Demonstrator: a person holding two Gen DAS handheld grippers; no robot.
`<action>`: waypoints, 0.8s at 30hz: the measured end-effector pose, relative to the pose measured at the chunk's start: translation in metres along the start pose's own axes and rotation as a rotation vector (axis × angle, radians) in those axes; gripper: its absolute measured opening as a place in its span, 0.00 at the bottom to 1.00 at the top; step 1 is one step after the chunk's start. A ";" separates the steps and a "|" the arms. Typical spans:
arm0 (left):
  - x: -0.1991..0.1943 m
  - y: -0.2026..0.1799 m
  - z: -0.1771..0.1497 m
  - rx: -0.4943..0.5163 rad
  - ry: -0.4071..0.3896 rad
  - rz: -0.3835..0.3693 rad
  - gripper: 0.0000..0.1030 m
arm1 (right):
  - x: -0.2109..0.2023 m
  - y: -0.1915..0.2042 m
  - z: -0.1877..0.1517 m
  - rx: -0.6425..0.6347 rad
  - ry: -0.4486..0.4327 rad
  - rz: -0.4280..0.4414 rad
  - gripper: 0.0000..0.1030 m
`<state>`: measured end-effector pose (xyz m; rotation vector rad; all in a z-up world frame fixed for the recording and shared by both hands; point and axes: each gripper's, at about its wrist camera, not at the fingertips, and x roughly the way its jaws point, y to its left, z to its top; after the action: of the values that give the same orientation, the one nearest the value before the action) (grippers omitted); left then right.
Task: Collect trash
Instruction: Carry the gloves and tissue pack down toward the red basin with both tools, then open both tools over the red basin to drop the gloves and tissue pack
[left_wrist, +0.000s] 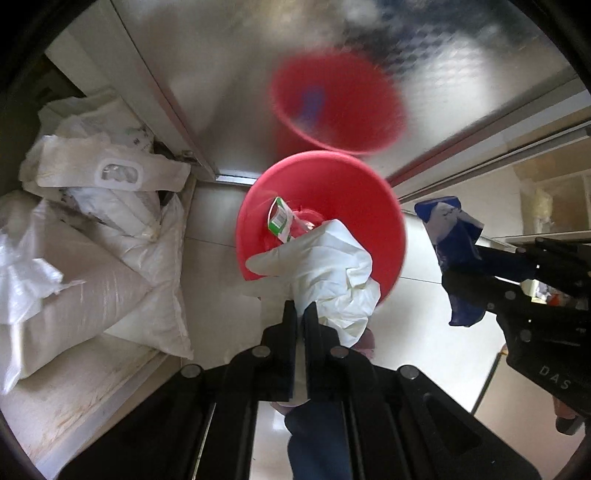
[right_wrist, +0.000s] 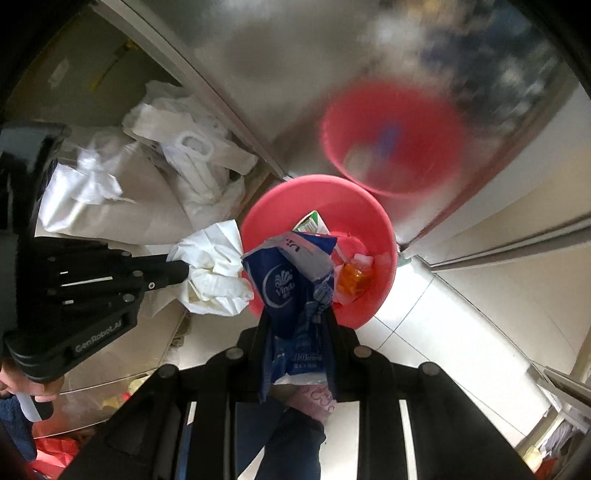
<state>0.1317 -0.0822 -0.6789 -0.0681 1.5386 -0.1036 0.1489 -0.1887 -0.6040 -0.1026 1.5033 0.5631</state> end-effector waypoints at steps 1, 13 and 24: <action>0.008 0.001 0.001 -0.003 -0.001 -0.003 0.03 | 0.008 -0.002 0.000 0.000 0.001 0.000 0.21; 0.041 0.007 0.007 0.023 -0.025 0.022 0.03 | 0.050 -0.009 -0.003 -0.047 -0.009 -0.010 0.21; 0.034 0.002 0.006 0.052 -0.076 0.002 0.28 | 0.051 -0.004 -0.001 -0.082 -0.055 -0.042 0.36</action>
<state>0.1389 -0.0841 -0.7130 -0.0282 1.4590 -0.1378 0.1482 -0.1780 -0.6546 -0.1809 1.4218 0.5893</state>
